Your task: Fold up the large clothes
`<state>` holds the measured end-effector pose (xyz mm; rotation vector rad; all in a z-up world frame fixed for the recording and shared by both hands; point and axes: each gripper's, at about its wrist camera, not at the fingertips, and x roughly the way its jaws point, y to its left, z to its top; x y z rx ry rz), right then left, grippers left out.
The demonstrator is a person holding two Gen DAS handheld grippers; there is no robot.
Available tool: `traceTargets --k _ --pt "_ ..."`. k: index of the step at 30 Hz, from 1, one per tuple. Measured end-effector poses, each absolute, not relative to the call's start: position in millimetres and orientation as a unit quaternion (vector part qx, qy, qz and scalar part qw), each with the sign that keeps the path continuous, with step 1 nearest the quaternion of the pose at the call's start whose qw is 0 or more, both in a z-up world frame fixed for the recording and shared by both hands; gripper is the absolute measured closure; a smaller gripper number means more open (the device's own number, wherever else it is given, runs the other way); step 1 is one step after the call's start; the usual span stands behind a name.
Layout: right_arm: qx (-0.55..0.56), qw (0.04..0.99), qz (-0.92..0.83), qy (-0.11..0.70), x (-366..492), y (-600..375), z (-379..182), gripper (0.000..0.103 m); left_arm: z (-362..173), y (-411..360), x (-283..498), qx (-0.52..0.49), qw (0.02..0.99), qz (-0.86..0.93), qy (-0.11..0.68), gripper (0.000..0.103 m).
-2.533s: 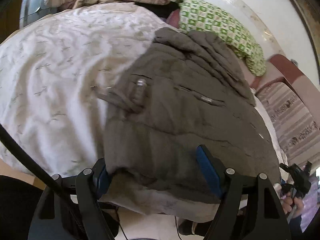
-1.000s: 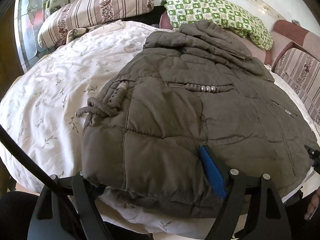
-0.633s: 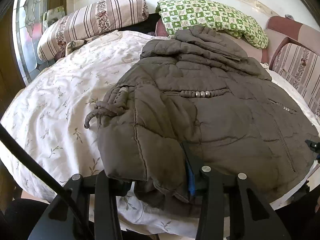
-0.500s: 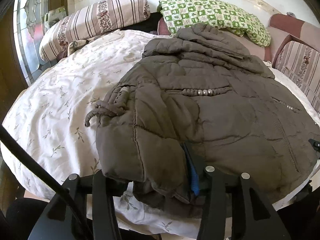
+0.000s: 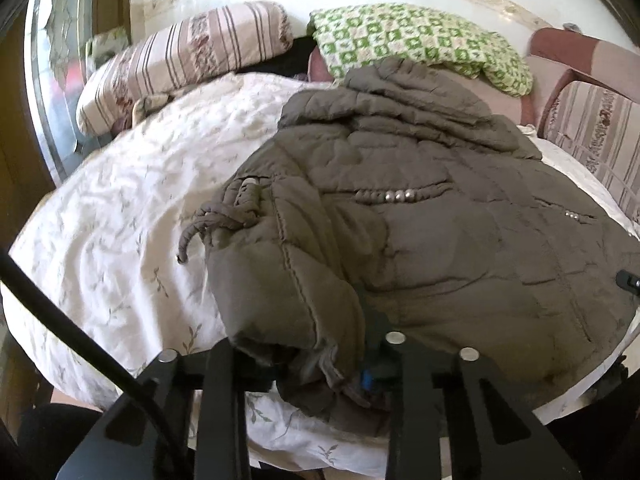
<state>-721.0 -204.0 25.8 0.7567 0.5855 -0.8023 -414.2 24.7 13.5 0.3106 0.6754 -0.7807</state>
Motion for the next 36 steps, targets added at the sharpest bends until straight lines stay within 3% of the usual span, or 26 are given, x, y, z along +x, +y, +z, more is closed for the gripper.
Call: traceTargets --k 14,24,30,36 --pt "0.304 0.853 -0.363 0.219 -732 -183 77 0.089 54 42 -435 0.134 0.874 -0.386 0.263 0.084" --pt "0.287 0.882 -0.327 0.181 -731 -196 132 0.089 121 45 -411 0.076 0.869 -0.413 0.262 0.084" --pt "0.271 0.894 -0.322 0.154 -692 -246 182 0.088 176 1 -367 0.045 0.864 -0.435 0.252 0.083" --pt "0.268 0.888 -0.342 0.150 -620 -335 214 0.088 221 -93 -300 0.034 0.862 -0.435 0.259 0.078"
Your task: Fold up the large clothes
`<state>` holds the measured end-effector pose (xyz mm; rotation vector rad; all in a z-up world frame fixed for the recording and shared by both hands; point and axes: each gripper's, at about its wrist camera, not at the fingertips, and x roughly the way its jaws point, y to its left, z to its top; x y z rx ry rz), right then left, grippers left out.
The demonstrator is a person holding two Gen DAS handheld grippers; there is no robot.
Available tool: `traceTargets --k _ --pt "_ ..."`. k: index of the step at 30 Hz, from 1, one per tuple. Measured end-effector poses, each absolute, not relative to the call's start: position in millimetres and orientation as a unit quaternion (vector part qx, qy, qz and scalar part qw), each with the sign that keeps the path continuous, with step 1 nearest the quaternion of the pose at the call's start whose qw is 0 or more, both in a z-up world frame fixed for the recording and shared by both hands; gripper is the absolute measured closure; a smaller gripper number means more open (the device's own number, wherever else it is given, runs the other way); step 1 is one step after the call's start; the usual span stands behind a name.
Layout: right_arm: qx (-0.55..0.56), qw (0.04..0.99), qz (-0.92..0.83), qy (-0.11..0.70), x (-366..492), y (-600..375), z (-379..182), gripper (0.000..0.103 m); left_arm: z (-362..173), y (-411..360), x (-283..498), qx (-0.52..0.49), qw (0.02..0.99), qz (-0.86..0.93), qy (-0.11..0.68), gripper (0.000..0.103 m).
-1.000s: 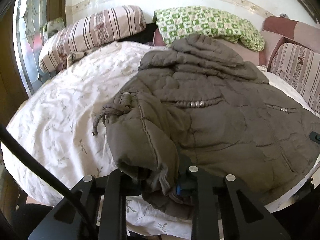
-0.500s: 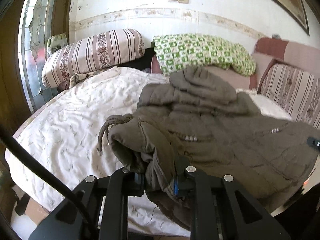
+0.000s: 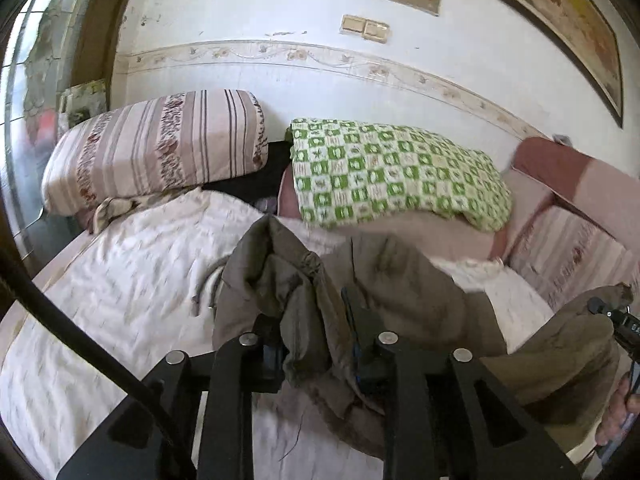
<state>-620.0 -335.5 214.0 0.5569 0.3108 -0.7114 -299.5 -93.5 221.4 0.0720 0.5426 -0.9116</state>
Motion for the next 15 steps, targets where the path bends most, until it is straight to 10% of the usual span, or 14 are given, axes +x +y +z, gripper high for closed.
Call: traceTargets --k 5,15 --pt "0.288 0.864 -0.373 0.179 -542 -430 205 0.088 238 -148 -240 0.004 0.848 -0.433 0.307 0.054" --pt "0.352 0.806 -0.411 0.241 -467 -545 109 0.085 235 -172 -194 0.005 0.874 -0.401 0.274 0.043"
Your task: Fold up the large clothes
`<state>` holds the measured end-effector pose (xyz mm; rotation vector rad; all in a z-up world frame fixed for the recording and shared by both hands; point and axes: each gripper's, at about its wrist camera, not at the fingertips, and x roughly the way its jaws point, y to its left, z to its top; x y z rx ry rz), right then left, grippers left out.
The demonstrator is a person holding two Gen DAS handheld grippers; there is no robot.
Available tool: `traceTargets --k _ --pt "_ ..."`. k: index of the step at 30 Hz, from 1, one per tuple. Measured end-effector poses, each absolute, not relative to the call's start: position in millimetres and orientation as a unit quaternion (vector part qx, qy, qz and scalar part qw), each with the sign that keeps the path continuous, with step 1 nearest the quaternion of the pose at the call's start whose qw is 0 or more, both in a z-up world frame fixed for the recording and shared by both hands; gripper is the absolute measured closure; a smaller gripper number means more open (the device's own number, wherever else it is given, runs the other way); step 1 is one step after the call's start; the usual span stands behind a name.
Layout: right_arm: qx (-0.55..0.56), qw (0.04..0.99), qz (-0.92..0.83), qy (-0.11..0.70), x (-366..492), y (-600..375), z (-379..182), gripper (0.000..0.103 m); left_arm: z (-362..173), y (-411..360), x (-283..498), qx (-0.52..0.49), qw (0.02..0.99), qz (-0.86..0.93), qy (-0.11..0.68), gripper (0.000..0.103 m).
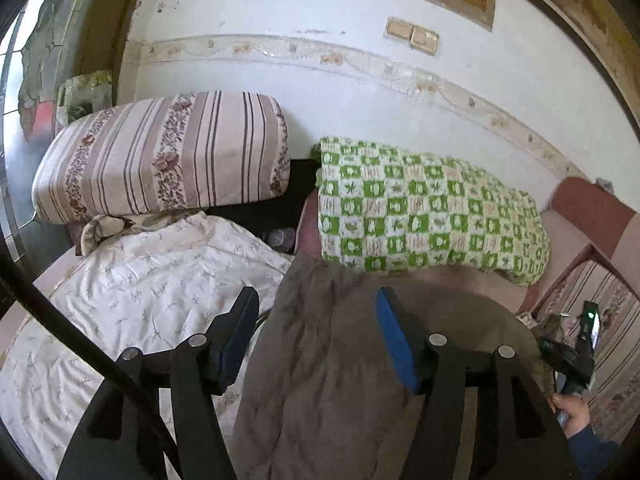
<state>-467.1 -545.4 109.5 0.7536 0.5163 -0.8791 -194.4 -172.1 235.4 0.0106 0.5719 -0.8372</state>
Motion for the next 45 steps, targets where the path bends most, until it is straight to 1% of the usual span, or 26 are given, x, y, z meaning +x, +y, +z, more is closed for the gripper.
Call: traceTargets --k 2,4,5,6,7,9,11,13,16,19,20,25,29,31,32,34,36,41,45 --pt "0.366 0.800 -0.407 0.246 -466 -555 97 0.082 220 -187 -196 0.028 0.867 -0.408 0.286 0.043" --pt "0.390 0.794 -0.398 0.242 -471 -565 88 0.077 200 -209 -203 0.053 0.853 -0.424 0.301 0.043" --pt "0.400 0.796 -0.387 0.238 -474 -567 88 0.070 186 -222 -208 0.069 0.843 -0.434 0.310 0.043" --pt "0.406 0.800 -0.374 0.234 -478 -567 89 0.062 170 -238 -215 0.089 0.832 -0.446 0.318 0.043" --pt "0.410 0.805 -0.364 0.229 -482 -565 91 0.058 156 -251 -221 0.107 0.826 -0.450 0.321 0.043" --pt "0.418 0.815 -0.344 0.208 -500 -558 102 0.045 131 -272 -233 0.146 0.822 -0.449 0.318 0.043" --pt "0.412 0.824 -0.337 0.194 -515 -549 113 0.042 111 -287 -237 0.172 0.826 -0.439 0.310 0.043" --pt "0.397 0.833 -0.331 0.196 -527 -536 120 0.041 94 -297 -235 0.182 0.829 -0.428 0.312 0.043" --pt "0.346 0.846 -0.328 0.239 -523 -511 114 0.041 82 -300 -223 0.167 0.831 -0.417 0.327 0.040" --pt "0.266 0.850 -0.345 0.295 -501 -489 96 0.042 74 -302 -212 0.157 0.832 -0.404 0.345 0.034" --pt "0.256 0.848 -0.345 0.309 -493 -487 87 0.042 71 -305 -210 0.159 0.832 -0.401 0.350 0.032" --pt "0.213 0.825 -0.372 0.367 -460 -495 42 0.041 61 -319 -201 0.173 0.830 -0.391 0.359 0.028" --pt "0.236 0.814 -0.380 0.371 -455 -511 28 0.041 54 -333 -190 0.180 0.831 -0.377 0.368 0.022" --pt "0.244 0.807 -0.383 0.378 -456 -513 31 0.041 56 -335 -192 0.191 0.833 -0.364 0.370 0.022" --pt "0.246 0.805 -0.388 0.376 -459 -511 37 0.042 59 -332 -195 0.193 0.836 -0.359 0.367 0.024" --pt "0.260 0.812 -0.389 0.351 -473 -499 55 0.042 73 -315 -207 0.183 0.839 -0.366 0.359 0.032" --pt "0.264 0.829 -0.378 0.318 -490 -474 78 0.042 88 -287 -220 0.154 0.843 -0.378 0.351 0.032" --pt "0.261 0.843 -0.358 0.305 -503 -417 104 0.042 104 -224 -254 0.120 0.851 -0.374 0.349 0.032" --pt "0.247 0.851 -0.353 0.299 -497 -374 110 0.049 102 -187 -275 0.105 0.863 -0.353 0.346 0.032"
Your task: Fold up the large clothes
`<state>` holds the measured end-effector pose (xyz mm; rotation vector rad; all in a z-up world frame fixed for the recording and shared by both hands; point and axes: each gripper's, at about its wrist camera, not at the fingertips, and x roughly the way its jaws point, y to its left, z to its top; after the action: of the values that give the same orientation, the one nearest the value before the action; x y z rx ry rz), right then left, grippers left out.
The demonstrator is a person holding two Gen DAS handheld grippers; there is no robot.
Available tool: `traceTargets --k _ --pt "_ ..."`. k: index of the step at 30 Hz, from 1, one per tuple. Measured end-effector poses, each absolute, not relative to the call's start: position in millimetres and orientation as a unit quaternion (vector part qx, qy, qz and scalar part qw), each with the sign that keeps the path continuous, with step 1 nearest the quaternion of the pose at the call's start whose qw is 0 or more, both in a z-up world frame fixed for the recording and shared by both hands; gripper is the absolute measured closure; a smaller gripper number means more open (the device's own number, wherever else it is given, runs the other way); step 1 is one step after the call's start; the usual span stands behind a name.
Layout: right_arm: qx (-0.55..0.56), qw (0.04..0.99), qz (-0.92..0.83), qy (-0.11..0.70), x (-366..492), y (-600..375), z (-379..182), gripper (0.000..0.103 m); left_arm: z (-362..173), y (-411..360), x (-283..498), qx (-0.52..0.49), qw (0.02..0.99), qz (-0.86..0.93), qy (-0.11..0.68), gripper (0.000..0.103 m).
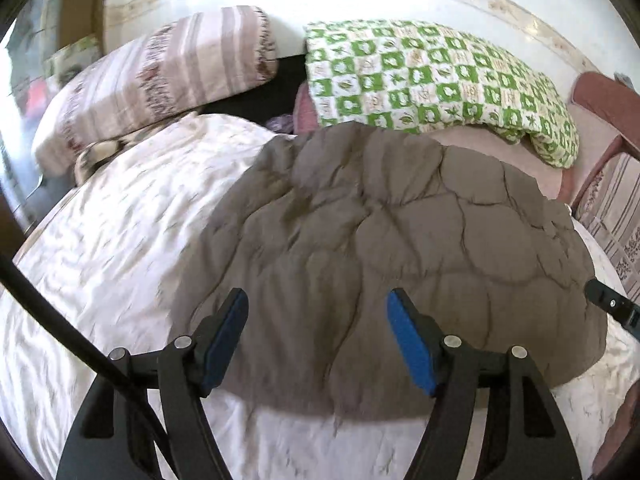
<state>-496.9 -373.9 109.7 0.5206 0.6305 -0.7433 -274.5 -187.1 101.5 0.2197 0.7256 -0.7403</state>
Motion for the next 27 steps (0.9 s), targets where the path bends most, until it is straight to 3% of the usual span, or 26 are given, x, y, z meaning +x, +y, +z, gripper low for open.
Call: traceTargets --k 5,10,14,20,27 --pt "0.220 0.861 -0.347 0.299 -470 -348 109 0.049 90 -183 -274 0.110 0.869 -0.336 0.346 0.032" --pt "0.195 0.849 -0.356 0.338 -442 -359 73 0.049 65 -199 -250 0.117 0.866 -0.328 0.358 0.032" --pt "0.189 0.838 -0.349 0.375 -424 -377 48 0.048 53 -218 -237 0.149 0.868 -0.323 0.347 0.026" --pt "0.194 0.838 -0.345 0.375 -419 -386 36 0.046 46 -228 -235 0.158 0.871 -0.317 0.341 0.025" --pt "0.243 0.855 -0.361 0.283 -469 -399 80 0.047 73 -213 -232 0.116 0.891 -0.312 0.308 0.026"
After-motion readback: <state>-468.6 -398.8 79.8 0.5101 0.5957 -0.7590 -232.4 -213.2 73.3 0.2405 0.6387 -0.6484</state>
